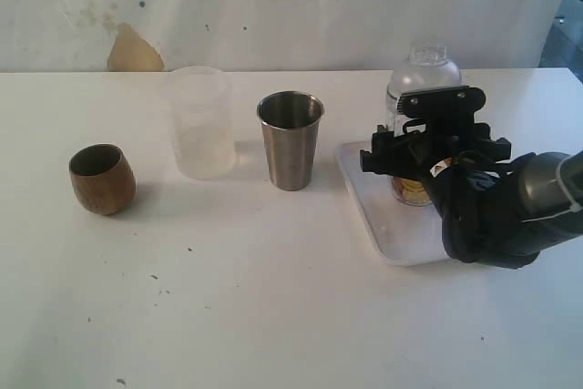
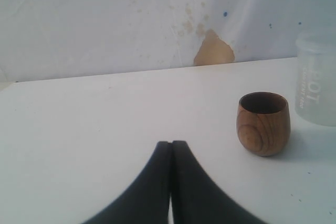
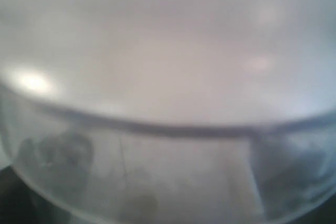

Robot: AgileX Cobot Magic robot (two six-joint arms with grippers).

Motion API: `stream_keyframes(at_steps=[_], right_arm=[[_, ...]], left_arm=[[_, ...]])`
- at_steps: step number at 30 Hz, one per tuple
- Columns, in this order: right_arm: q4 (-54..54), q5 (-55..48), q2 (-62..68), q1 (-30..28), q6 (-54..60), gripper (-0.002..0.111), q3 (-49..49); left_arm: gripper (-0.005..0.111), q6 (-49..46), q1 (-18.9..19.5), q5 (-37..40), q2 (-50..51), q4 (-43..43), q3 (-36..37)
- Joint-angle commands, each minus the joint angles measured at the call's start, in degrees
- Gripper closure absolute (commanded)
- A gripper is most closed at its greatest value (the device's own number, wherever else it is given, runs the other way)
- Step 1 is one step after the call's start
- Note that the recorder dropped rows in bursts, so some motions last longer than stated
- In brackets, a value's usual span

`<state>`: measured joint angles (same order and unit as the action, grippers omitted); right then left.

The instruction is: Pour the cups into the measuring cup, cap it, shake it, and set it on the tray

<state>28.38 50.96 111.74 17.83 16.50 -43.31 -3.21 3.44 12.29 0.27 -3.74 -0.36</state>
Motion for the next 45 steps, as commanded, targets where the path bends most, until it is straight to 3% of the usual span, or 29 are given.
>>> stream_keyframes(at_steps=[1, 15, 18, 25, 40, 43, 45], right_arm=[[-0.18, 1.82, -0.16, -0.2, -0.24, 0.108, 0.07], [-0.18, 2.2, -0.16, -0.2, -0.34, 0.108, -0.06], [-0.61, 2.2, -0.16, -0.2, -5.42, 0.108, -0.2], [-12.56, 11.31, 0.44, -0.2, -8.47, 0.108, -1.07], [-10.38, 12.33, 4.64, -1.92, -11.36, 0.108, -1.27], [-10.46, 12.23, 4.64, -1.92, -12.51, 0.101, -1.27], [-12.13, 12.1, 4.64, -1.92, -12.65, 0.088, -1.27]], left_arm=[[0.107, 0.08, 0.08, -0.64, -0.27, -0.43, 0.36], [0.107, 0.08, 0.08, -0.64, -0.27, -0.43, 0.36], [0.107, 0.08, 0.08, -0.64, -0.27, -0.43, 0.36], [0.107, 0.08, 0.08, -0.64, -0.27, -0.43, 0.36], [0.107, 0.08, 0.08, -0.64, -0.27, -0.43, 0.36], [0.107, 0.08, 0.08, -0.64, -0.27, -0.43, 0.36], [0.107, 0.08, 0.08, -0.64, -0.27, -0.43, 0.36]])
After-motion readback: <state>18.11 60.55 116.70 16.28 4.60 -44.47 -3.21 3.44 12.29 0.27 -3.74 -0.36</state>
